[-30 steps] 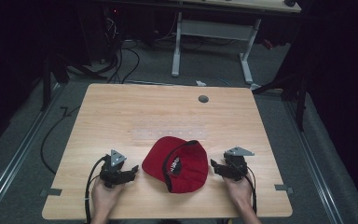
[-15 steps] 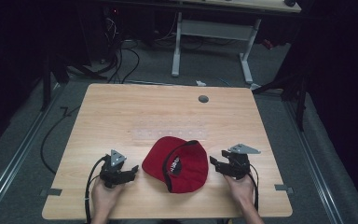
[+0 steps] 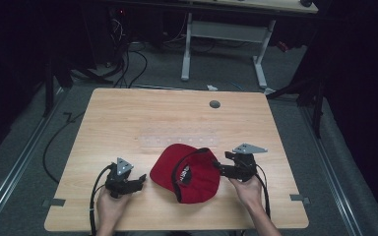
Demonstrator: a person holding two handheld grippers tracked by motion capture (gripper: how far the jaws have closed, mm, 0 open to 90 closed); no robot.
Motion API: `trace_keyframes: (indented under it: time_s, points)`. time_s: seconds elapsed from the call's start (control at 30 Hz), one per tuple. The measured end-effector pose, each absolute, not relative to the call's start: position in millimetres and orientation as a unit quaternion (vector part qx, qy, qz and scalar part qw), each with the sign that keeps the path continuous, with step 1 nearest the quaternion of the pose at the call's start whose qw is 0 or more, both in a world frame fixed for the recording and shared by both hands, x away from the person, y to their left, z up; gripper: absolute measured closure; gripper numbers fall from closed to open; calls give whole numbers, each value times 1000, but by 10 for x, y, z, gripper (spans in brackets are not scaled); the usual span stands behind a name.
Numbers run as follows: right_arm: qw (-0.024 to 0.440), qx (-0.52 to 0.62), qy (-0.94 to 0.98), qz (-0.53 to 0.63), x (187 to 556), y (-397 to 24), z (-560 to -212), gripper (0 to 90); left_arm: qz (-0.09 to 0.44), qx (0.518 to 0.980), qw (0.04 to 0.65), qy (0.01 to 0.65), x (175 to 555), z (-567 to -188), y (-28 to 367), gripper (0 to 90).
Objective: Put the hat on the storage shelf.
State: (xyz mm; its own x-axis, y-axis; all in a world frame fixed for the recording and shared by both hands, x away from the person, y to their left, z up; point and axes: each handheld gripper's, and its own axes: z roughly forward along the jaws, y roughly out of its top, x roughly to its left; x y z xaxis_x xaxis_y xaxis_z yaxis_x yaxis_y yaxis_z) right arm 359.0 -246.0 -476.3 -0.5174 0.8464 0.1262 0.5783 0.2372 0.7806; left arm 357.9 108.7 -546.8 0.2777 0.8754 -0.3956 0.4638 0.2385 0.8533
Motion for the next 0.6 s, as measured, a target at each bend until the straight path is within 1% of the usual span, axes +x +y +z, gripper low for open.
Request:
trace_keyframes:
  time_s: [0.03,0.5,0.6]
  points:
    - [157,461,773,406,3607,-2426,-4767,340,190,587,542,570,3579,-5468,1087,287]
    - [149,434,791,404,3795,-2177,-4713,338,190,588,542,569,3579,-5468,1087,285]
    - [135,432,793,408,3838,-2137,-4730,337,190,588,542,570,3579,-5468,1087,285]
